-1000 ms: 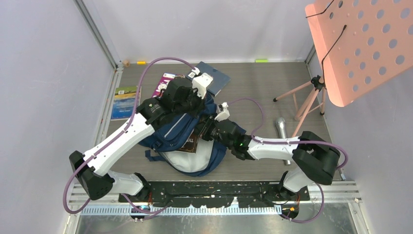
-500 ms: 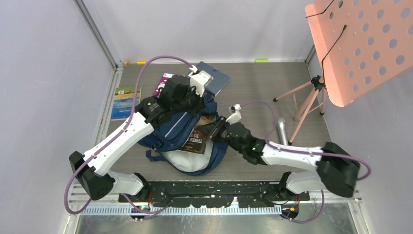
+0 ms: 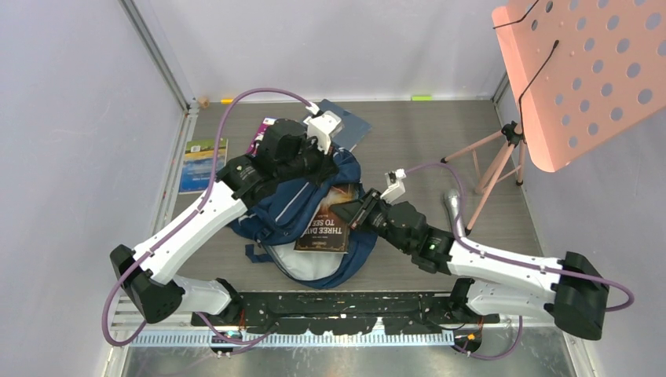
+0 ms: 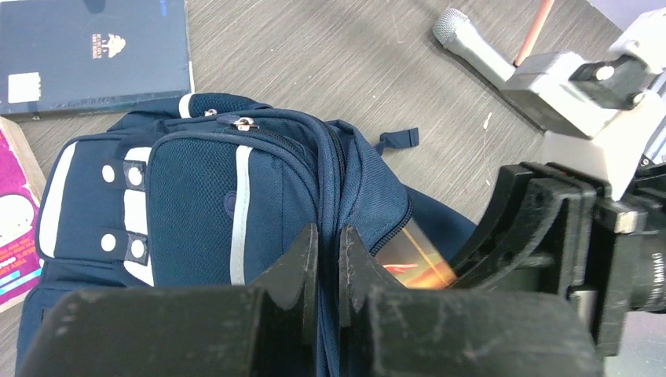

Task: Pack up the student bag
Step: Place the book in the student bag.

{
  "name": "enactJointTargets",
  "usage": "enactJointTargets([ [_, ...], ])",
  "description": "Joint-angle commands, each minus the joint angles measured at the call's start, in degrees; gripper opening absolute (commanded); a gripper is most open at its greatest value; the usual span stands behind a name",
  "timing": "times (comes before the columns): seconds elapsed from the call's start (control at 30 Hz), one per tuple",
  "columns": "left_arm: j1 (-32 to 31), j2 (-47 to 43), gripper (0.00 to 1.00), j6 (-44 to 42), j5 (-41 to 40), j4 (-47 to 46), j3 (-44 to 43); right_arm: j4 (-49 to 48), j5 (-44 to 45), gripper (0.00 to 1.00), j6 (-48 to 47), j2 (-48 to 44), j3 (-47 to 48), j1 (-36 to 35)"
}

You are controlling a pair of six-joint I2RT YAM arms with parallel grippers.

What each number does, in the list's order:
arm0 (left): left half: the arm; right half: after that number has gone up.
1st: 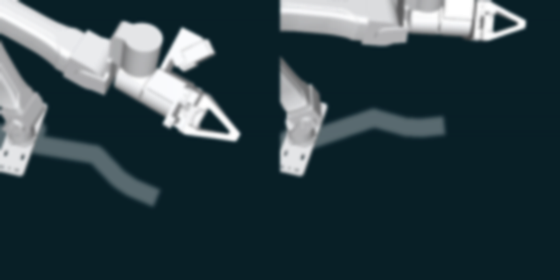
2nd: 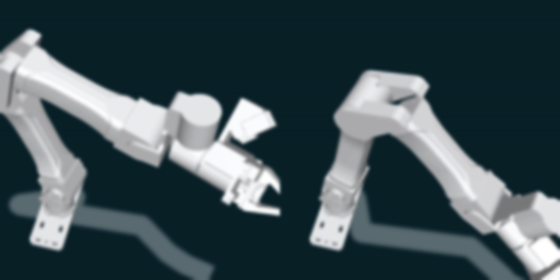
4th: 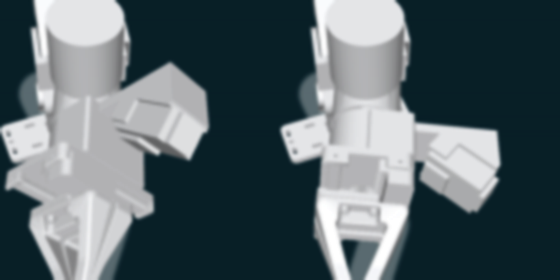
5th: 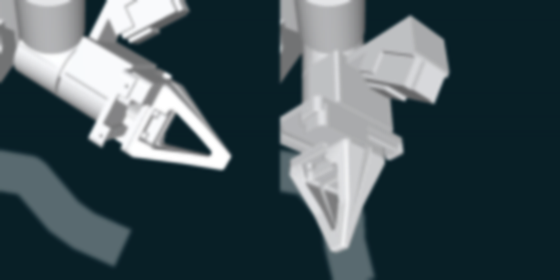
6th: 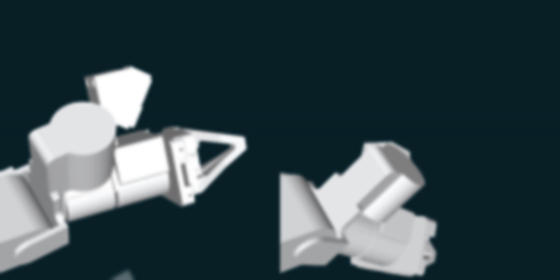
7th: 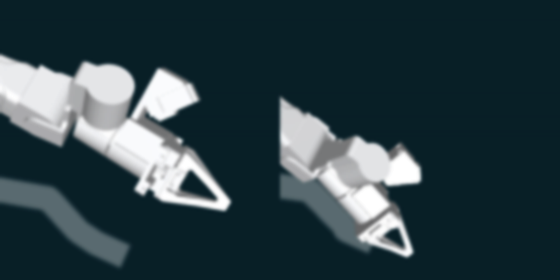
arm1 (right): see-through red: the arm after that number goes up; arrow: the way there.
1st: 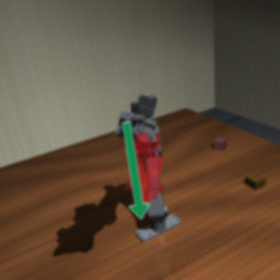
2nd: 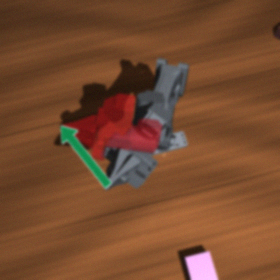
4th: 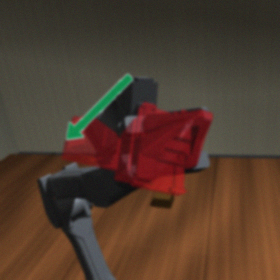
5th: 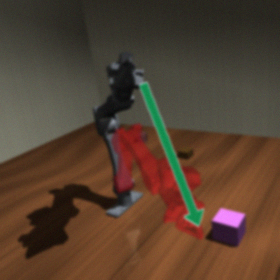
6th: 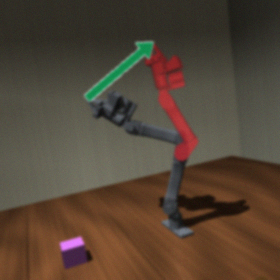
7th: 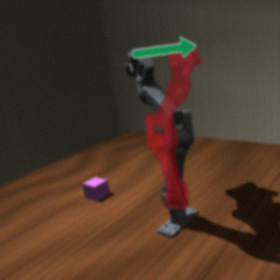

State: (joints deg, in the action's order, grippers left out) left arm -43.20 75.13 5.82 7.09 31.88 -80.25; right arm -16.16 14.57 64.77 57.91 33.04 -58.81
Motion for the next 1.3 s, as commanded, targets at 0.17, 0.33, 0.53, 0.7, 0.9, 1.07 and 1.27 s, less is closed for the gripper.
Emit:
enactJointTargets([
  [0.17,0.83,-0.75,0.00,1.03,1.55,-6.24,-2.73,-26.35,1.13,0.00,-3.85,16.09,4.80,0.10],
  [0.33,0.84,-0.62,0.00,2.52,3.12,-7.86,-2.16,-32.83,4.68,0.00,-8.54,25.90,5.61,0.05],
  [0.53,0.84,-0.72,0.00,2.70,3.45,-8.19,-1.89,-28.97,11.45,0.00,-9.81,34.50,8.53,0.10],
  [0.7,0.84,-0.85,0.00,2.46,3.24,-8.18,-1.40,-20.08,14.35,0.21,-7.92,37.29,10.95,0.10],
  [0.9,1.23,-1.50,0.00,1.87,2.75,-7.47,-1.23,-17.38,14.07,0.71,-10.64,31.50,7.77,-0.83],
  [1.07,1.75,-1.46,0.00,1.56,2.19,-7.09,-0.95,-9.90,14.83,0.85,-11.30,19.87,2.54,-2.29],
  [1.27,2.24,-1.29,0.00,1.76,0.18,-8.41,1.19,6.40,17.28,0.84,-13.48,4.21,-0.89,-4.15],
])
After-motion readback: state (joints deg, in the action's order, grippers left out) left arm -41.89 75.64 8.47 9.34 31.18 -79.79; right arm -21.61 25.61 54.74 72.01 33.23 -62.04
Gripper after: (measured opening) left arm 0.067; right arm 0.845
